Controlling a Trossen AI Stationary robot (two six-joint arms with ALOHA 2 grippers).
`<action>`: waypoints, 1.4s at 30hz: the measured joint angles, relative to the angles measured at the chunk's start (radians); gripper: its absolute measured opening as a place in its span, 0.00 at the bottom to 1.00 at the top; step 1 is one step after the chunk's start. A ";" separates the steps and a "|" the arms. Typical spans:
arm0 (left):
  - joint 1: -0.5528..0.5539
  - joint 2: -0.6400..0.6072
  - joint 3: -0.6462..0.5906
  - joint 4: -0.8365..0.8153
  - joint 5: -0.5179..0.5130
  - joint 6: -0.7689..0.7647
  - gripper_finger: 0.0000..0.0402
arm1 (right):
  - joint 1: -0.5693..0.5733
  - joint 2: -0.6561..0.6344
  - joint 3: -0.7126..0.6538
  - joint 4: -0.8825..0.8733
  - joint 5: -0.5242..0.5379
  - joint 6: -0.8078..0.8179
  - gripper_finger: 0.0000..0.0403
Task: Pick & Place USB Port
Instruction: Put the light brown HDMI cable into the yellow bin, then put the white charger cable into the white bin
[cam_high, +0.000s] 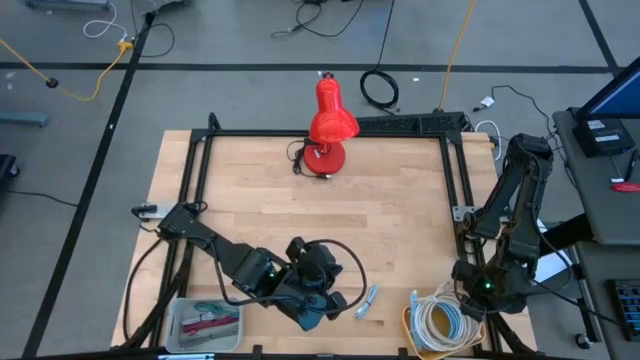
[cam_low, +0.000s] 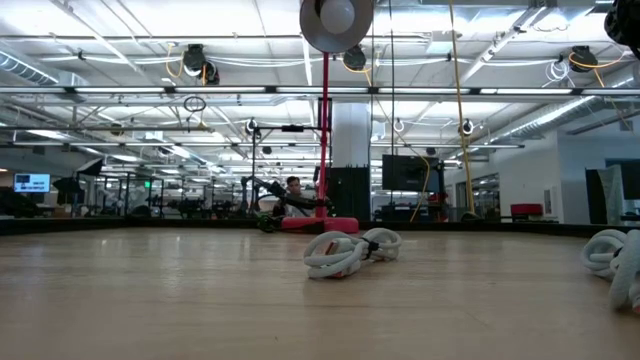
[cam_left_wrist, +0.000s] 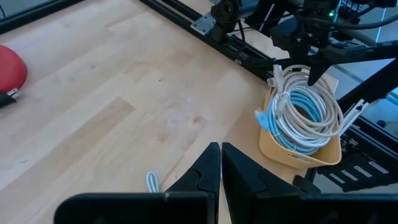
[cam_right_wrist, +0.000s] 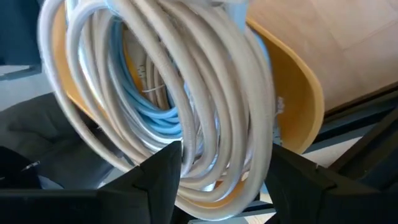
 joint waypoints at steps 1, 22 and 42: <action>0.000 0.000 0.000 0.000 0.000 -0.001 0.04 | 0.000 0.000 0.000 -0.004 0.001 0.009 0.51; 0.000 0.000 0.000 0.000 0.005 -0.015 0.04 | -0.001 -0.003 -0.001 0.051 -0.027 -0.010 0.52; -0.007 -0.001 0.001 0.000 0.008 -0.026 0.04 | -0.046 -0.239 -0.001 -0.190 0.017 -0.096 0.48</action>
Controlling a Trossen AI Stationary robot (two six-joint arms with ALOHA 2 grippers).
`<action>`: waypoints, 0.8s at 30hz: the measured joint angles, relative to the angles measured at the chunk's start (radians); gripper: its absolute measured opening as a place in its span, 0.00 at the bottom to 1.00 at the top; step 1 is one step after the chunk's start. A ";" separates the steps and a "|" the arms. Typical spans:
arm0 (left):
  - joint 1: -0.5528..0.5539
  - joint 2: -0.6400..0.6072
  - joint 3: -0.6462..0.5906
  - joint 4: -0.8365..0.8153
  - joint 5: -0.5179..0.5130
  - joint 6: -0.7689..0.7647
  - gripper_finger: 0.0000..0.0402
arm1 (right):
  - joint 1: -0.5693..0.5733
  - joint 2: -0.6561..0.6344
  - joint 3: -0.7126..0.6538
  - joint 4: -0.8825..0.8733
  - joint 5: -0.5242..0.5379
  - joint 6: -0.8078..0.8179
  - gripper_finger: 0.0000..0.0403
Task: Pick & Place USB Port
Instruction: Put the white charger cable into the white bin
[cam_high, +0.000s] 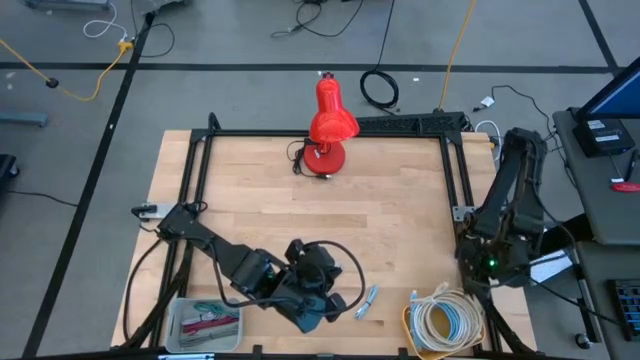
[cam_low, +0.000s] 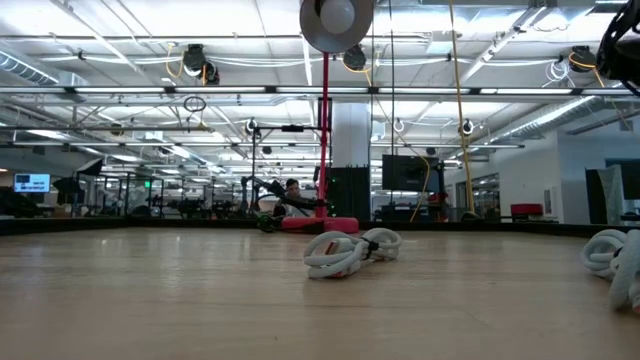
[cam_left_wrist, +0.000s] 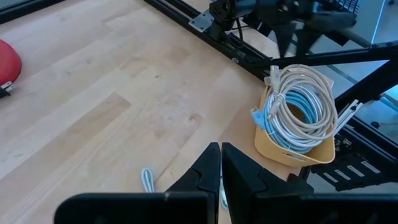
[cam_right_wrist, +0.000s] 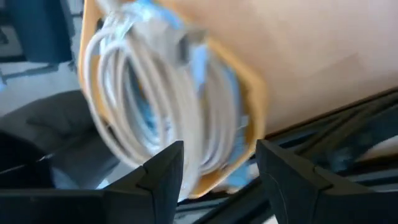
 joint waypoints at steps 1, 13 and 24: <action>0.000 0.000 0.000 0.000 0.000 -0.001 0.04 | 0.000 -0.016 0.000 -0.032 0.012 0.002 0.48; 0.056 0.000 0.001 -0.058 -0.007 -0.043 0.04 | -0.040 -0.130 0.071 -0.246 0.315 -0.013 0.47; 0.253 0.005 -0.006 -0.393 0.213 -0.032 0.04 | -0.195 -0.077 0.314 0.070 0.745 -0.594 0.46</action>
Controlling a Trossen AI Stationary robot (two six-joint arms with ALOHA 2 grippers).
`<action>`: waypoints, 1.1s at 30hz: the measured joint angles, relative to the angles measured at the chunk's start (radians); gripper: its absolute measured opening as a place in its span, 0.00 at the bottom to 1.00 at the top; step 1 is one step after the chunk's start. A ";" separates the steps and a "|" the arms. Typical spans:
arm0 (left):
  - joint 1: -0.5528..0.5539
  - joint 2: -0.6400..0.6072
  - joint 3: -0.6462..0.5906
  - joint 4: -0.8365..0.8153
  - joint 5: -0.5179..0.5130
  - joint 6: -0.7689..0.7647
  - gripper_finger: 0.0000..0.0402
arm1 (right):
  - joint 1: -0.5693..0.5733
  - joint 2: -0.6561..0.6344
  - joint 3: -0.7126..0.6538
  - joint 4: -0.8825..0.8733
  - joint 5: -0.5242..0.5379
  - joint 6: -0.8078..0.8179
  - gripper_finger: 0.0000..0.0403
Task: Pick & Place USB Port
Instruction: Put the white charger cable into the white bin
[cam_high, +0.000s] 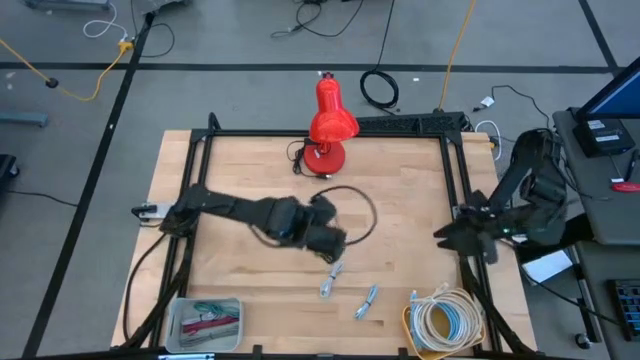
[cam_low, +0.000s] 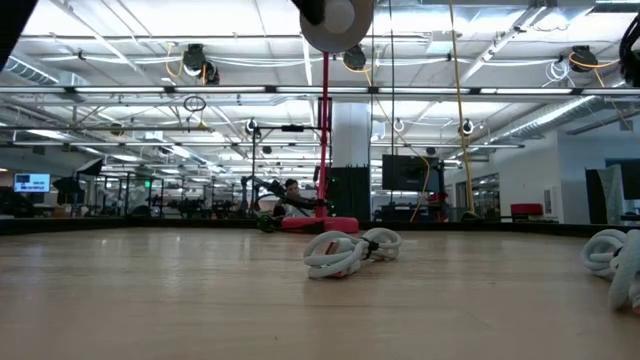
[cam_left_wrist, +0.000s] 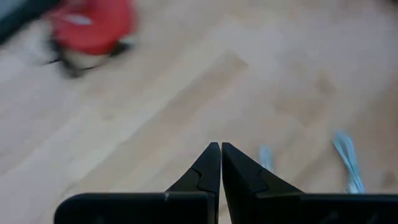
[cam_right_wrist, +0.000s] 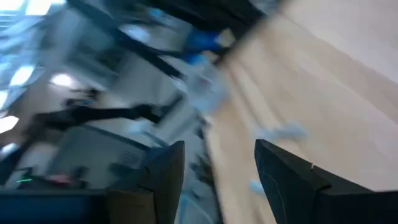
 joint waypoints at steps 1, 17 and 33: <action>0.017 0.003 -0.005 0.034 0.055 0.076 0.04 | -0.010 0.013 0.014 0.083 0.001 -0.097 0.46; 0.028 0.239 -0.215 0.286 0.476 0.184 0.40 | -0.027 0.210 0.040 0.390 -0.008 -0.435 0.46; 0.025 0.272 -0.319 0.483 0.463 0.073 0.56 | -0.027 0.257 0.040 0.427 -0.004 -0.405 0.46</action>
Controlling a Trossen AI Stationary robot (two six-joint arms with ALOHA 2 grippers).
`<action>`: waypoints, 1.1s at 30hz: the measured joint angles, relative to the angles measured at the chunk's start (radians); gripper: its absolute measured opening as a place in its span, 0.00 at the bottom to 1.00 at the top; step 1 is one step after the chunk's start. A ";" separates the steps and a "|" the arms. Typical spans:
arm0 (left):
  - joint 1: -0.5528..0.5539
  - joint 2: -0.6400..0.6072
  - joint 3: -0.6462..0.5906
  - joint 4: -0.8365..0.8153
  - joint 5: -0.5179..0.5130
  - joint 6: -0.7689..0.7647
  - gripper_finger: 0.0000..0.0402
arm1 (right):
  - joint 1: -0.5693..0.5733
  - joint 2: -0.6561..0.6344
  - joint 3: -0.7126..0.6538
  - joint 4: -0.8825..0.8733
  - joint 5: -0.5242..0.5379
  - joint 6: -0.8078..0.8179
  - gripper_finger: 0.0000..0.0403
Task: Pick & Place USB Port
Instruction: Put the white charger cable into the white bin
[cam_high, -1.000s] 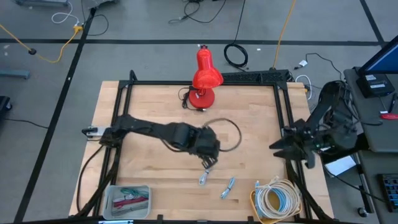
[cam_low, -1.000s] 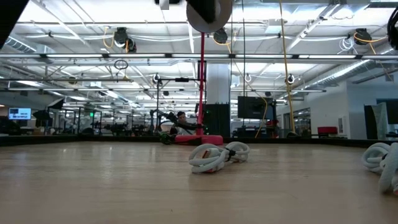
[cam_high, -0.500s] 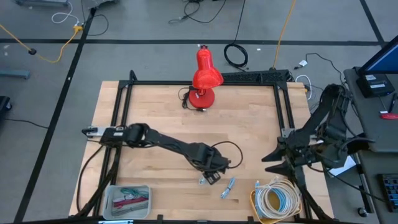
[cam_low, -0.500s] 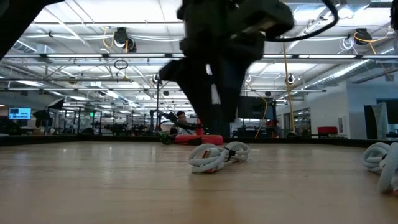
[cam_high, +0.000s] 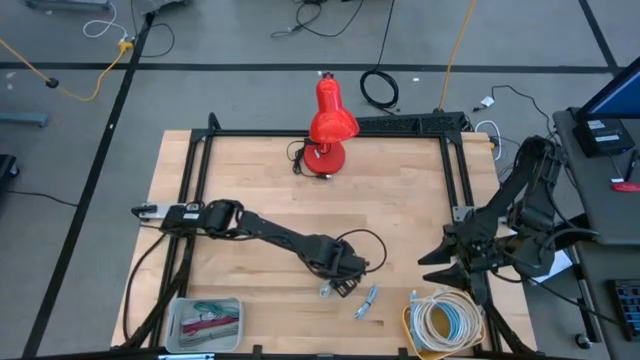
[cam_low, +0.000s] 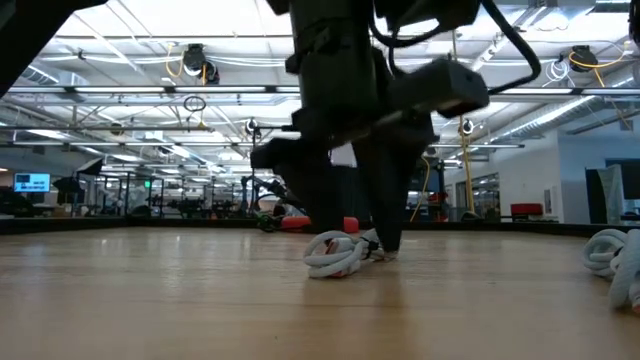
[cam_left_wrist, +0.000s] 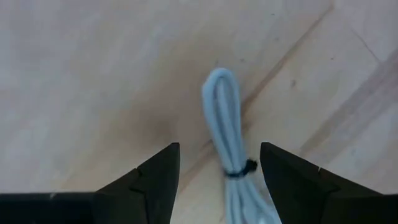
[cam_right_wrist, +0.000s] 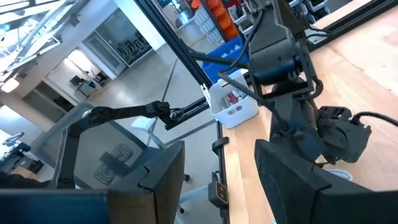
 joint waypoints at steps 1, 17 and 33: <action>-0.002 0.001 -0.010 0.001 0.005 -0.008 0.56 | 0.000 0.003 0.000 0.000 0.000 0.001 0.46; -0.086 -0.217 -0.086 -0.285 0.110 -0.039 0.11 | -0.005 0.069 0.000 0.099 -0.054 -0.022 0.46; -0.641 -0.433 -0.140 -0.560 0.107 -0.423 0.11 | -0.274 0.122 -0.001 -0.050 -0.333 0.090 0.46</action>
